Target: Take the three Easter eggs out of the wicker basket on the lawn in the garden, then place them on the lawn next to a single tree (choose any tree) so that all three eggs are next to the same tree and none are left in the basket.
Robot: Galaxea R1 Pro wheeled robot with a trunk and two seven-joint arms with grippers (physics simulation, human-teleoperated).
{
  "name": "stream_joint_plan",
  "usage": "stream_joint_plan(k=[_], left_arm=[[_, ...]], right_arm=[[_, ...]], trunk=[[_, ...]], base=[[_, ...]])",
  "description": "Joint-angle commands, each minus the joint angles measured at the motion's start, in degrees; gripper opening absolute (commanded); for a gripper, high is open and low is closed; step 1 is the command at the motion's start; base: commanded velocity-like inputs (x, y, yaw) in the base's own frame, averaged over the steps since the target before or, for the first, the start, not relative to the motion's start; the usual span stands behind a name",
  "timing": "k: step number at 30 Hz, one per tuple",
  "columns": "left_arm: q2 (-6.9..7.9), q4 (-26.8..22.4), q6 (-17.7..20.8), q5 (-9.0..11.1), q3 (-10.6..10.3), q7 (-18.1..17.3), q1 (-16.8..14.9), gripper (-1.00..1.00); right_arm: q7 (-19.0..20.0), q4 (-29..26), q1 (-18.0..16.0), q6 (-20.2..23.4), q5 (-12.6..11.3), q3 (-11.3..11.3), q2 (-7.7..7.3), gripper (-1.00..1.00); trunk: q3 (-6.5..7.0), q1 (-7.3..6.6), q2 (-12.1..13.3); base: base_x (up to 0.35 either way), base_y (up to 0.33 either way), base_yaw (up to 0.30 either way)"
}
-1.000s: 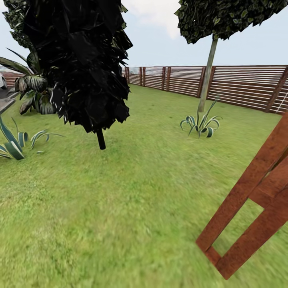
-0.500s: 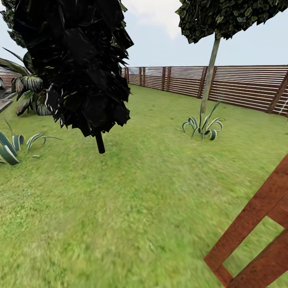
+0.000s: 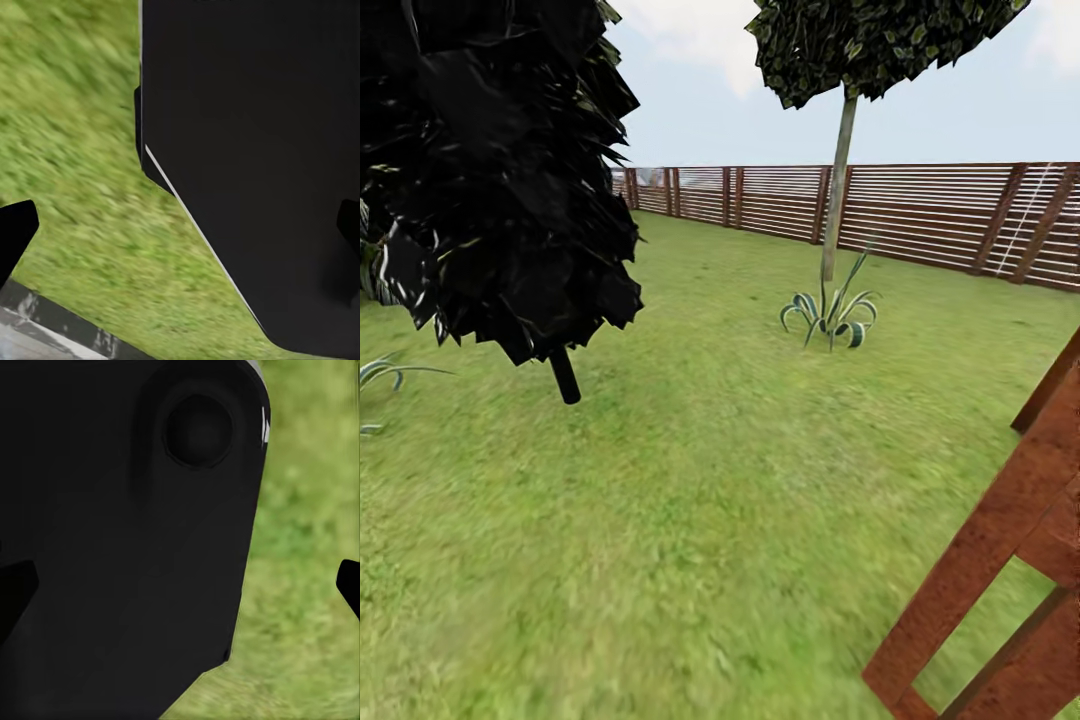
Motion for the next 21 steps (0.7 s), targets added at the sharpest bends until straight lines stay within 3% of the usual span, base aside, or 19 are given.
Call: stream_joint_plan(k=[1, 11, 21], left_arm=[[0.00, -0.1, 0.2, 0.0, 0.4, 0.1, 0.0, 1.00], [0.08, -0.1, 0.2, 0.0, 0.4, 0.1, 0.0, 1.00], [0.08, -0.1, 0.2, 0.0, 0.4, 0.0, 0.0, 1.00]], right_arm=[[0.0, 0.1, 0.0, -0.2, 0.4, 0.0, 0.02, 1.00], [0.0, 0.1, -0.1, -0.2, 0.4, 0.0, 0.05, 1.00], [0.0, 0.0, -0.1, -0.2, 0.3, 0.0, 0.08, 1.00]], trunk=[[-0.03, 0.03, 0.0], [-0.03, 0.03, 0.0], [-0.03, 0.03, 0.0]], base=[[0.339, 0.073, -0.266], [0.339, 0.073, -0.262], [0.339, 0.073, -0.037]])
